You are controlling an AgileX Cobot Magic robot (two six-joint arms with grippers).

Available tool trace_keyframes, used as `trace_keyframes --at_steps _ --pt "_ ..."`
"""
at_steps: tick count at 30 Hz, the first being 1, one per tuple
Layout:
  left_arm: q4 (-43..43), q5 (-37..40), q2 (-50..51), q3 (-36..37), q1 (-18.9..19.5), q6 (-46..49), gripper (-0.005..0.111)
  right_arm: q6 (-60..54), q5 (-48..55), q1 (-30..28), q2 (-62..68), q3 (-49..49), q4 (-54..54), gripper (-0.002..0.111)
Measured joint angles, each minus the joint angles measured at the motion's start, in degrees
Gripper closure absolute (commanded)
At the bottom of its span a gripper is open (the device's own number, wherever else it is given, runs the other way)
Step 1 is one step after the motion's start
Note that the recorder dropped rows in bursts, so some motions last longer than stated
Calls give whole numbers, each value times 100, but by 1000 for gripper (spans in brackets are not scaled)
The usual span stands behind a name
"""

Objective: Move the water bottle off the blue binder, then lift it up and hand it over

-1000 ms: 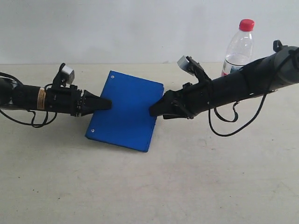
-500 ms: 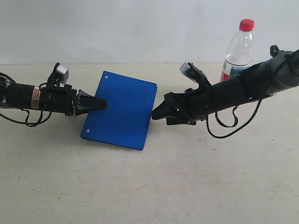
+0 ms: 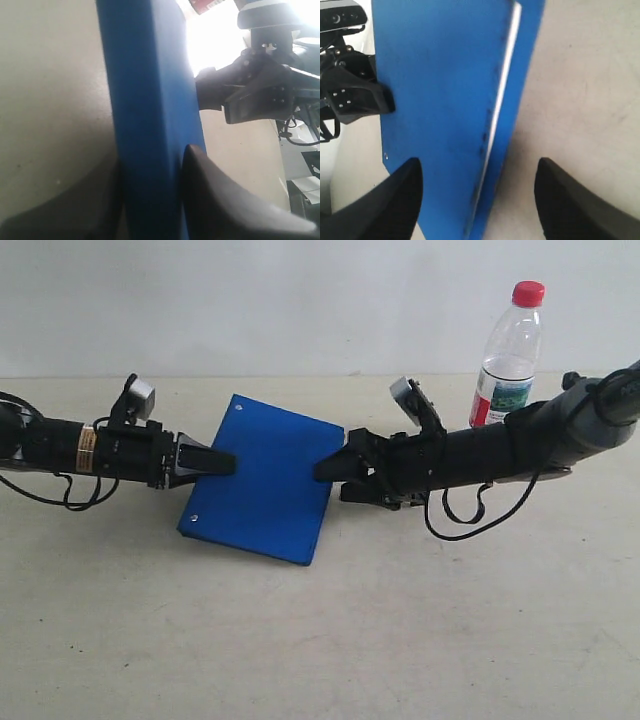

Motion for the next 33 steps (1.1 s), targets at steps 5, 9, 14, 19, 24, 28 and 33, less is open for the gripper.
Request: trace_keyframes --at_steps 5,9,14,19,24,28,33 --pt "-12 0 0 0 -127 0 102 12 -174 226 61 -233 -16 76" --pt "39 49 -13 0 -104 -110 102 119 -484 427 102 -457 -43 101" --pt "28 112 -25 0 -67 -210 82 261 -691 512 102 -616 -131 108" --pt "-11 192 -37 0 -67 -301 59 421 -771 547 102 -628 -131 108" --pt "-93 407 -69 0 -162 -322 61 494 -848 569 102 -649 -92 108" --pt "-118 564 -73 -23 -211 -322 91 494 -887 569 102 -649 -83 108" --pt "-158 562 -73 -32 -211 -311 102 440 -884 547 102 -649 -83 80"
